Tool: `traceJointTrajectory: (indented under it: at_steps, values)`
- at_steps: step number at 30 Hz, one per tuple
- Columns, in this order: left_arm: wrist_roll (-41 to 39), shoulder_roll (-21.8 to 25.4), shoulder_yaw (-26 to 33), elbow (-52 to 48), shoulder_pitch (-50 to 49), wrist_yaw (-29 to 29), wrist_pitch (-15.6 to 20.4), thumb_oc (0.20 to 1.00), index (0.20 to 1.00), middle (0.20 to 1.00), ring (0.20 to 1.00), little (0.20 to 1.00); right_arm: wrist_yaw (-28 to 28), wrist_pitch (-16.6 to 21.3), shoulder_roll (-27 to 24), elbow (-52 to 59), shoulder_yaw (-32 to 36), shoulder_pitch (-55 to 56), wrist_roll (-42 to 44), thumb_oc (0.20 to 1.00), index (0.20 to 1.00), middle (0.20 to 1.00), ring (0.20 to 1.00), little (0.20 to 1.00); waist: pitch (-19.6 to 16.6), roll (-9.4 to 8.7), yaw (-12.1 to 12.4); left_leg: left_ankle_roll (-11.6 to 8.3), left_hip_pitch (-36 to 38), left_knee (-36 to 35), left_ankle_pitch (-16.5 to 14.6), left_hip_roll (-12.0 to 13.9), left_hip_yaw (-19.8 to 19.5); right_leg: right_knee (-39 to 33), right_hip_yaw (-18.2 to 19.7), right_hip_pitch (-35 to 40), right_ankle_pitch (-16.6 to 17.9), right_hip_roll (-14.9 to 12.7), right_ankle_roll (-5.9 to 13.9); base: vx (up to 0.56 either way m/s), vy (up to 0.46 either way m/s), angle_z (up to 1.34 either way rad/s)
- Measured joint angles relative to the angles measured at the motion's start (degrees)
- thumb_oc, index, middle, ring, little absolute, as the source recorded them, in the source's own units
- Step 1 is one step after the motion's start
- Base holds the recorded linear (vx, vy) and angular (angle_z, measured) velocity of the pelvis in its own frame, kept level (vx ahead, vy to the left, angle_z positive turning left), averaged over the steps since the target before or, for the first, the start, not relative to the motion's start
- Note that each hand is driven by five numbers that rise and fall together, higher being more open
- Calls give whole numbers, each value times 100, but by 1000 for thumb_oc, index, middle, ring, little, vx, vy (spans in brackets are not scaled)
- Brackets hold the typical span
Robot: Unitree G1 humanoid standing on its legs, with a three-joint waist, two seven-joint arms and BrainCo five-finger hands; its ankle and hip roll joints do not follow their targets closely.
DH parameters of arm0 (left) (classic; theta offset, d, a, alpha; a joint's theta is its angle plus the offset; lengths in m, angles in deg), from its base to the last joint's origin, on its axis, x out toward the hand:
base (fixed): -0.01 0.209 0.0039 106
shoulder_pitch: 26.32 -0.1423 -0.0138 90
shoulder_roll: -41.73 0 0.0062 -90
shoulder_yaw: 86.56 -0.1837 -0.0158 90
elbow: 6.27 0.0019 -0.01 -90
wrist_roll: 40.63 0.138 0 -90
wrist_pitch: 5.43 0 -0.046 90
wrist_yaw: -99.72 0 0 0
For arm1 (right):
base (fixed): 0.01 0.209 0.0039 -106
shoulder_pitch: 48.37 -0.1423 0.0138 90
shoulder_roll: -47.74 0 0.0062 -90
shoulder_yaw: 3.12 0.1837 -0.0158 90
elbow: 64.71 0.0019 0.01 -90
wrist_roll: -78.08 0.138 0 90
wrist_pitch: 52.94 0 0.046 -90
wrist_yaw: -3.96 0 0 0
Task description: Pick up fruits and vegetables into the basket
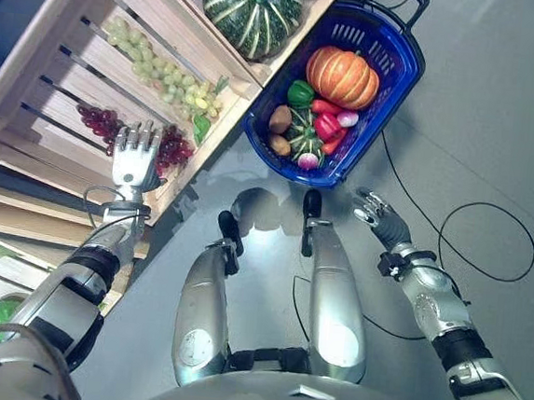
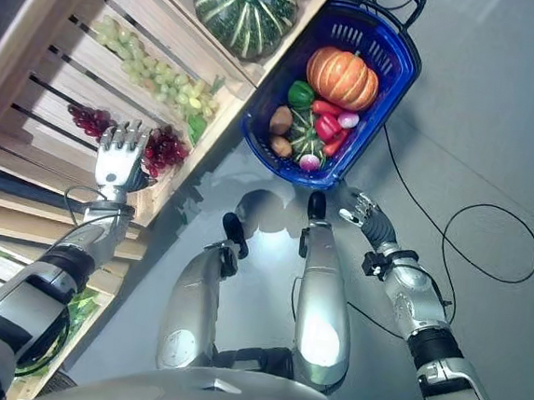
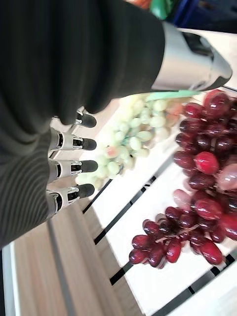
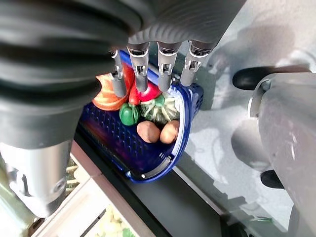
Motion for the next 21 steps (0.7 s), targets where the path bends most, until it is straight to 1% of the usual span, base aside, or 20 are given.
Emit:
traceJointTrajectory:
  at_steps: [3,8,11,16,21]
  values:
    - [-1,91,1,40,71,27,-166,1000,1000,1000,1000,1000,-18,1,-82,74,-3,1,12,1000,1000,1000,1000,1000,2,-1,2,-3,-215,156,-33,7,-3,127,32,-218,-13,-3,-19,0,0,0]
    - [5,301,17,63,274,338,-626,1000,1000,1000,1000,1000,-44,34,-177,256,30,-24,56,1000,1000,1000,1000,1000,16,2,-1,20,-671,460,-91,10,-6,347,85,-649,-12,-35,-18,-10,14,-1]
    - [10,326,27,56,484,415,-877,1000,1000,1000,1000,1000,-86,41,-185,275,36,-28,65,1000,1000,1000,1000,1000,18,0,-3,41,-931,665,-143,22,-35,466,97,-872,-14,-44,-20,0,0,0]
    - [34,356,39,55,772,408,-1169,1000,1000,1000,1000,1000,-134,52,-222,474,58,-32,181,1000,1000,1000,1000,1000,22,-8,-22,51,-1300,860,-166,35,-73,597,123,-1207,-14,-34,-21,0,0,0]
    - [143,529,36,62,964,397,-1397,1000,1000,1000,1000,1000,-146,99,-302,528,61,-53,286,1000,1000,1000,1000,1000,38,-35,-27,51,-1627,1062,-221,95,-96,695,129,-1486,-14,8,-21,0,10,-2]
